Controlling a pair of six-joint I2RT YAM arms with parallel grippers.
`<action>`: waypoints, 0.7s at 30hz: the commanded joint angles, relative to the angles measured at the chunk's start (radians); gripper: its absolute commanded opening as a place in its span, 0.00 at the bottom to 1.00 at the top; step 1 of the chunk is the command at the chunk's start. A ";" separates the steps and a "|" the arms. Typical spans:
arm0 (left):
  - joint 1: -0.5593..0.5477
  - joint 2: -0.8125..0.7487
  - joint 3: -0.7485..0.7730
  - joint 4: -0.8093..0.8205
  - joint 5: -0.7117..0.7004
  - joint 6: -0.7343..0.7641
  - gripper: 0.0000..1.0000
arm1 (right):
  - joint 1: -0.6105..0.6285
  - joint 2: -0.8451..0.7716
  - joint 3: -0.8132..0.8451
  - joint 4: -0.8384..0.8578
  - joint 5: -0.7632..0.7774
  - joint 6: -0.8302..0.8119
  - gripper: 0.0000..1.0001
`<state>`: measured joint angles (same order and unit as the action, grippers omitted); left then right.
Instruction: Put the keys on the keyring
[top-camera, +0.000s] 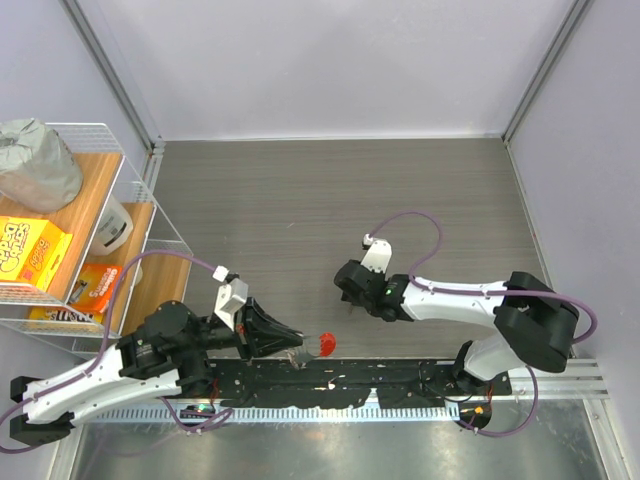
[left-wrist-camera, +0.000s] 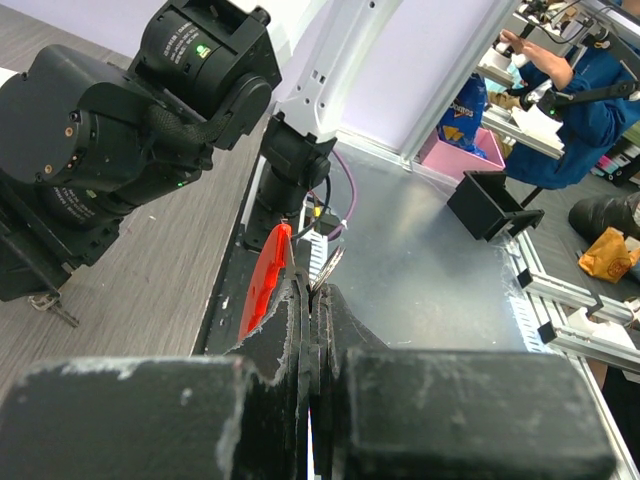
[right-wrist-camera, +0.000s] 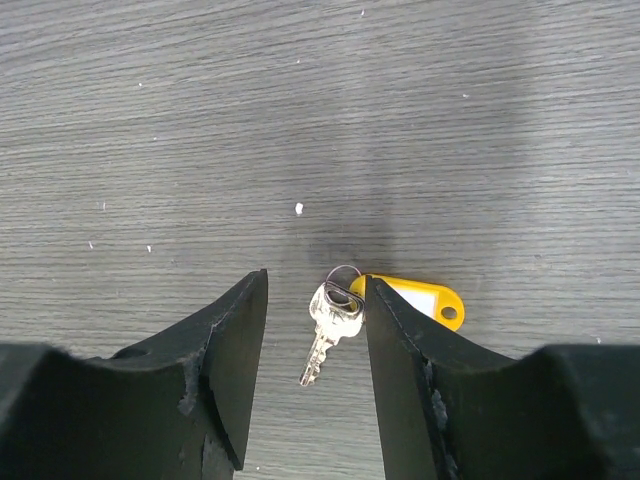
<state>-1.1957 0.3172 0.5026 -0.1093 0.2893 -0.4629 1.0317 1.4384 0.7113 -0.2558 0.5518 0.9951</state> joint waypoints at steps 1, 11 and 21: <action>0.001 -0.023 0.034 0.040 0.014 0.013 0.00 | -0.001 0.022 0.047 0.016 0.030 -0.006 0.50; 0.001 -0.041 0.022 0.039 0.013 0.009 0.00 | -0.001 0.060 0.025 0.023 0.023 0.023 0.50; 0.001 -0.032 0.022 0.045 0.010 0.001 0.00 | -0.001 0.085 -0.010 0.041 0.007 0.036 0.45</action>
<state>-1.1957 0.2871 0.5026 -0.1101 0.2890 -0.4633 1.0317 1.5139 0.7155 -0.2420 0.5438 1.0050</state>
